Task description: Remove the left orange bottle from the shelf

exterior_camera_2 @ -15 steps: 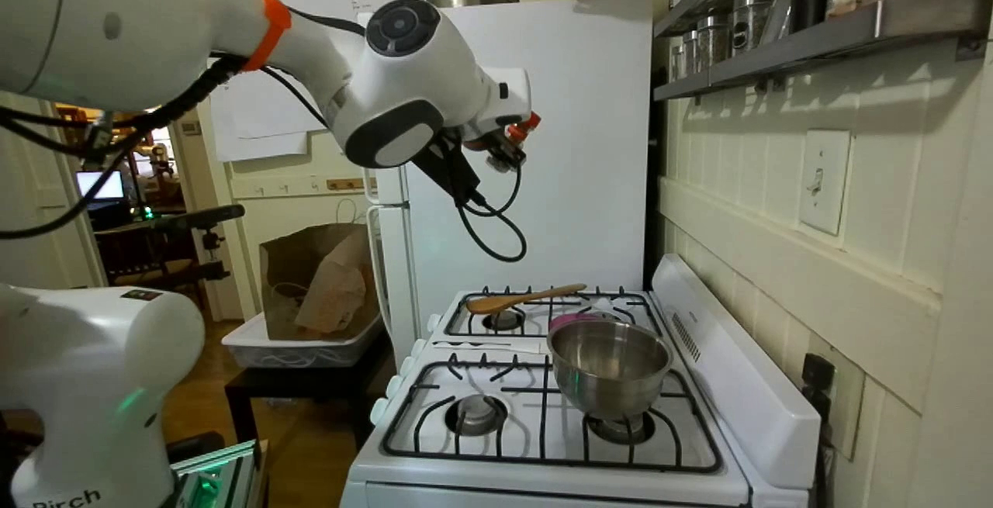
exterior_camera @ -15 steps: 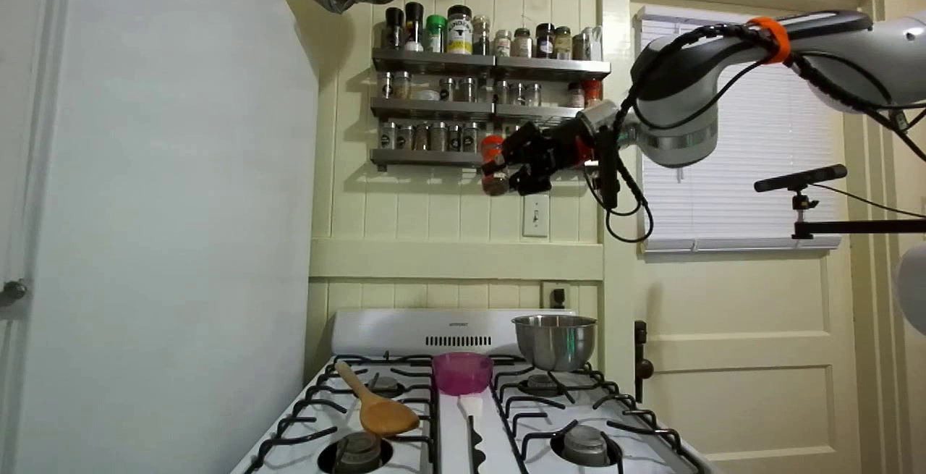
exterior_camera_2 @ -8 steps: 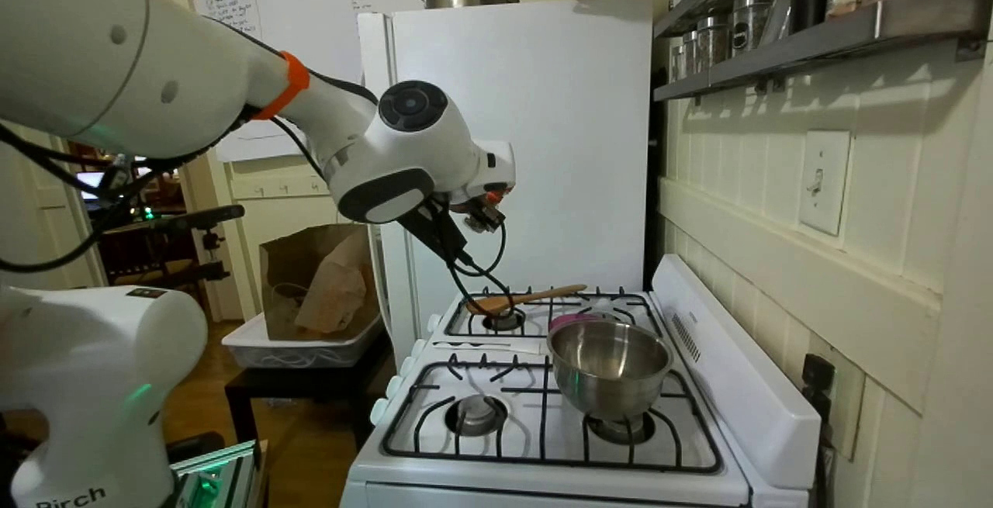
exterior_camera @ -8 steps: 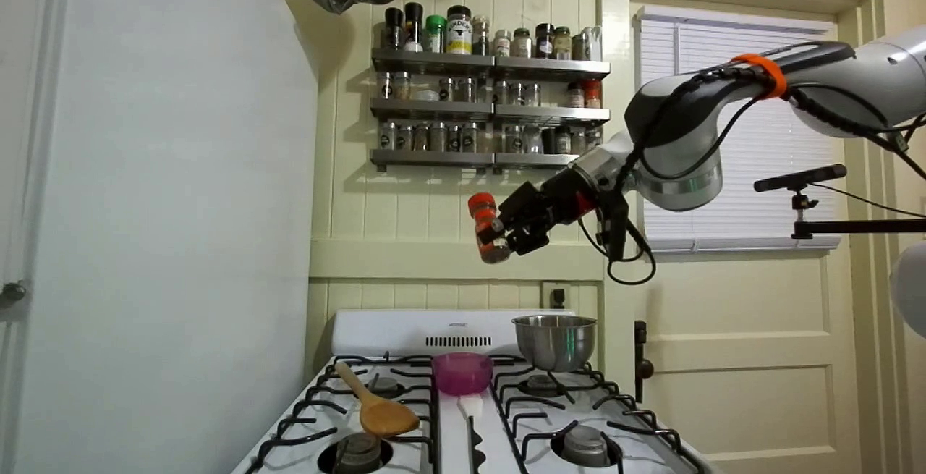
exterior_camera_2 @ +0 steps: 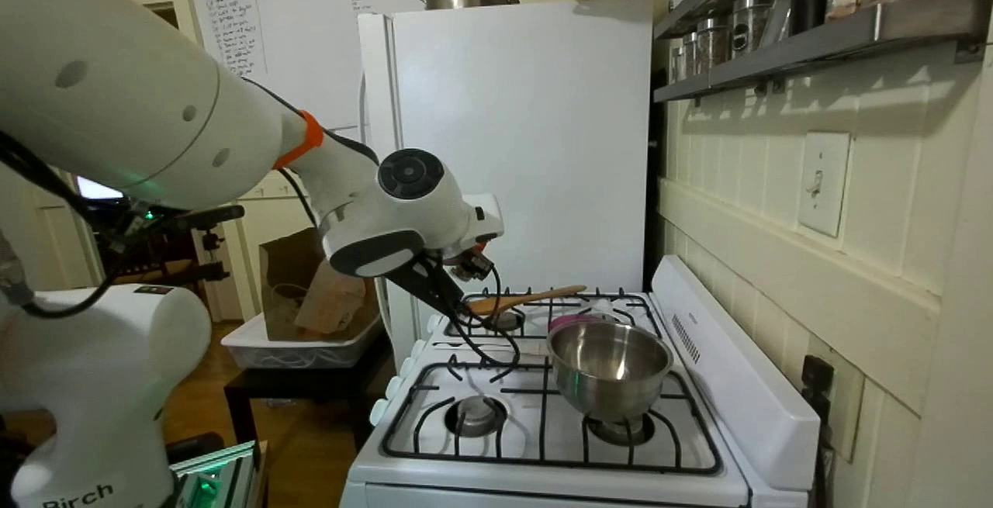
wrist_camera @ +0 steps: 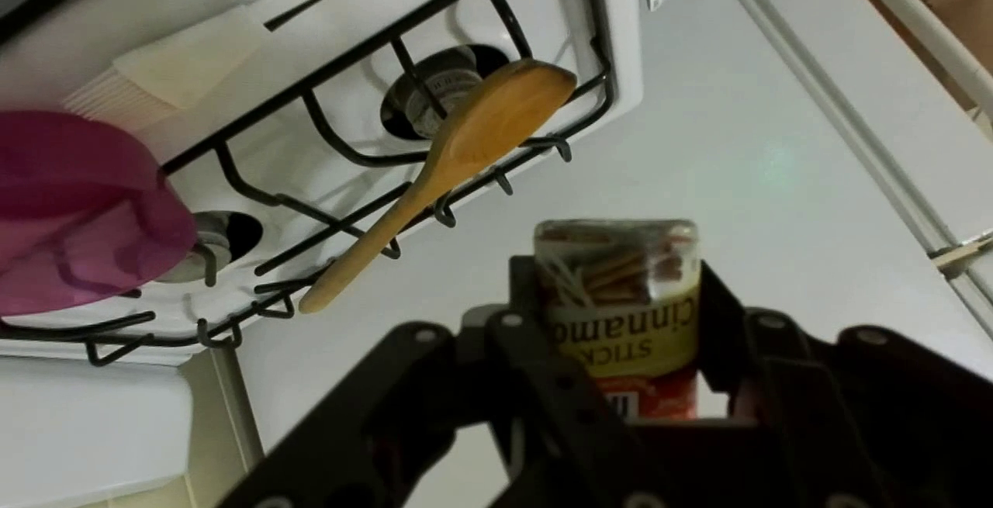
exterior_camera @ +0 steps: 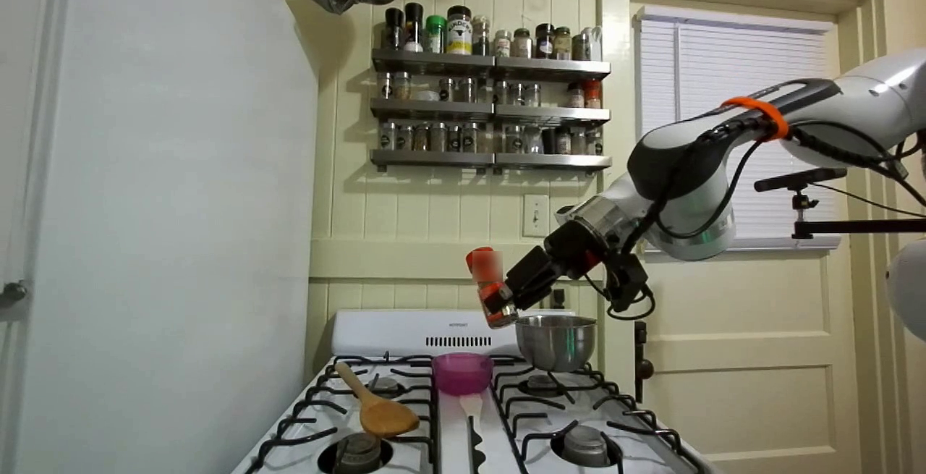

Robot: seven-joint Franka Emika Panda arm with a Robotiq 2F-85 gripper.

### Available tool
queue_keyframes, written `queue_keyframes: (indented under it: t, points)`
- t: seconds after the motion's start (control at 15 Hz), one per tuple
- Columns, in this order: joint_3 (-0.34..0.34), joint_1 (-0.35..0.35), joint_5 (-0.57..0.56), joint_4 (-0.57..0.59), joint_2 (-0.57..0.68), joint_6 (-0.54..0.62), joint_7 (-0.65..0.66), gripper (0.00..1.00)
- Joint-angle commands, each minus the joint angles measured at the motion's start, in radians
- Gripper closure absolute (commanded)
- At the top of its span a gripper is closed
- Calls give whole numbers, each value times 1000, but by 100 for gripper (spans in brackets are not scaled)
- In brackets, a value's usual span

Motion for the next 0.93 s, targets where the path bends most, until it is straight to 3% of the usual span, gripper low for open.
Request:
queue_keyframes:
  t: [0.0, 0.13, 0.2, 0.67, 0.87]
  points:
    - [-19, 9, -35, 3, -6, -4, 14, 52]
    - [-27, 18, -37, 9, -7, -4, 7, 52]
    - [-27, 19, -38, 9, -6, -4, 6, 77]
    - [-183, 174, -160, 9, -9, 47, -167, 77]
    - [-285, 245, -215, 9, -24, 141, -250, 77]
